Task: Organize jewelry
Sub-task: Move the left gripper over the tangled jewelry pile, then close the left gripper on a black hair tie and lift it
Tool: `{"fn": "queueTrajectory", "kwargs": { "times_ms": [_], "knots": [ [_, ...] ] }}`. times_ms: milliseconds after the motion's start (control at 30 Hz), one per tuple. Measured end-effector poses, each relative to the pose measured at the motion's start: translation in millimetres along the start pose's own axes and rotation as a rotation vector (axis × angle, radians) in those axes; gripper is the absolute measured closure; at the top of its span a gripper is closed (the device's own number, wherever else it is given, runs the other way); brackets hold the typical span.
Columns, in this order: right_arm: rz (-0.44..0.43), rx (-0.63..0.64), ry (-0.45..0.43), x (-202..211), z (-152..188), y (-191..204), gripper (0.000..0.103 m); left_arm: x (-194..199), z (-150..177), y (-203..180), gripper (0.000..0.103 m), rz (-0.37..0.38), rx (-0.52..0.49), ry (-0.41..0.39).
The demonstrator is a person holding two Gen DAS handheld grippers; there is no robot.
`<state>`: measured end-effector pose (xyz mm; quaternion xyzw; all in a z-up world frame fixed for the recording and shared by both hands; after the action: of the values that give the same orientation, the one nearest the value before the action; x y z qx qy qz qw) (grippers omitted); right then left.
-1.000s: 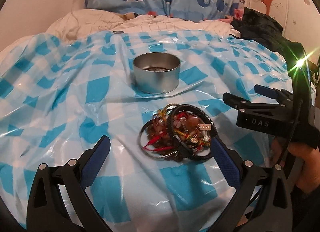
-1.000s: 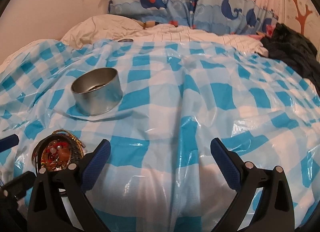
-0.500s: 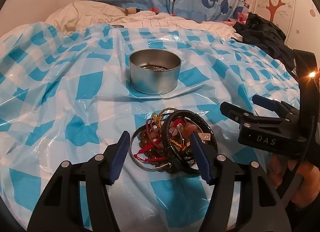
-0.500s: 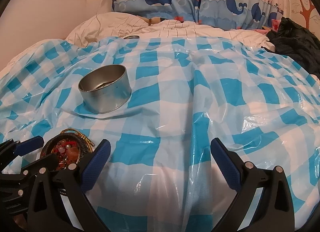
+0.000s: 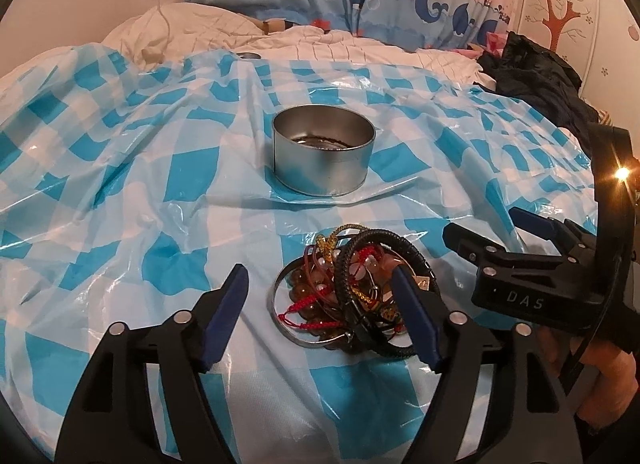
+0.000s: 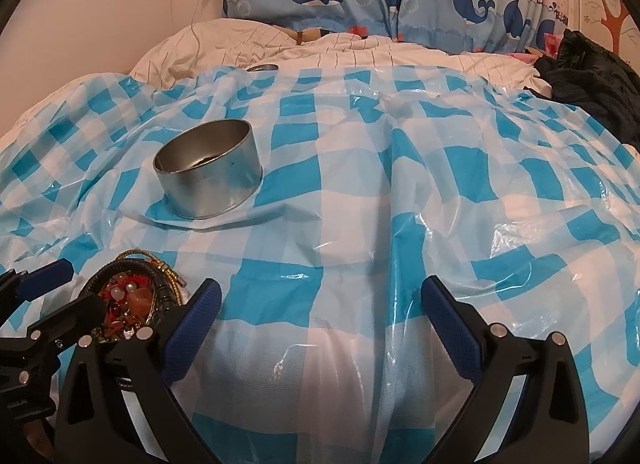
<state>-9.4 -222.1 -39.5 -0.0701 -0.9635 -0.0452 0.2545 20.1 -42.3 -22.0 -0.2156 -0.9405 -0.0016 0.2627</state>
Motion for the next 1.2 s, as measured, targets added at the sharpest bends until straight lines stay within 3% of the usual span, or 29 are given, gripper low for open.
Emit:
{"fn": "queueTrajectory", "kwargs": {
  "times_ms": [533, 567, 633, 733, 933, 1200],
  "knots": [
    [0.001, 0.002, -0.001, 0, 0, 1, 0.007, 1, -5, -8, 0.026, -0.009, -0.035, -0.038],
    [0.001, 0.002, -0.001, -1, 0, 1, 0.007, 2, -6, -8, 0.03, -0.005, -0.031, -0.042],
    [0.001, 0.003, -0.002, -1, 1, 2, 0.007, 1, -5, -5, 0.059, 0.032, -0.012, -0.03],
    [0.001, 0.002, -0.002, 0, 0, 1, 0.007, -4, -1, -1, 0.081, 0.059, 0.031, -0.002],
    [0.0, 0.002, -0.002, 0, 0, 2, 0.007, -4, -1, -1, 0.094, 0.063, 0.041, -0.006],
    [0.001, 0.002, -0.002, 0, -1, 1, 0.007, -1, -2, -7, 0.096, 0.077, 0.019, -0.023]
  ]
}}
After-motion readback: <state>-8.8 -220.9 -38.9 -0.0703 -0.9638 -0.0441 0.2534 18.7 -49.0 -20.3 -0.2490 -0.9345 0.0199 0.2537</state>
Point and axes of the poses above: each gripper's, at about its wrist camera, not at the fingertips, and x roughly against the way its jaws point, y to its left, z to its underside, the point moved 3 cm from there along -x, roughly the way its jaws point, and after that the axes turned 15 degrees about -y, right-handed, at the moved point
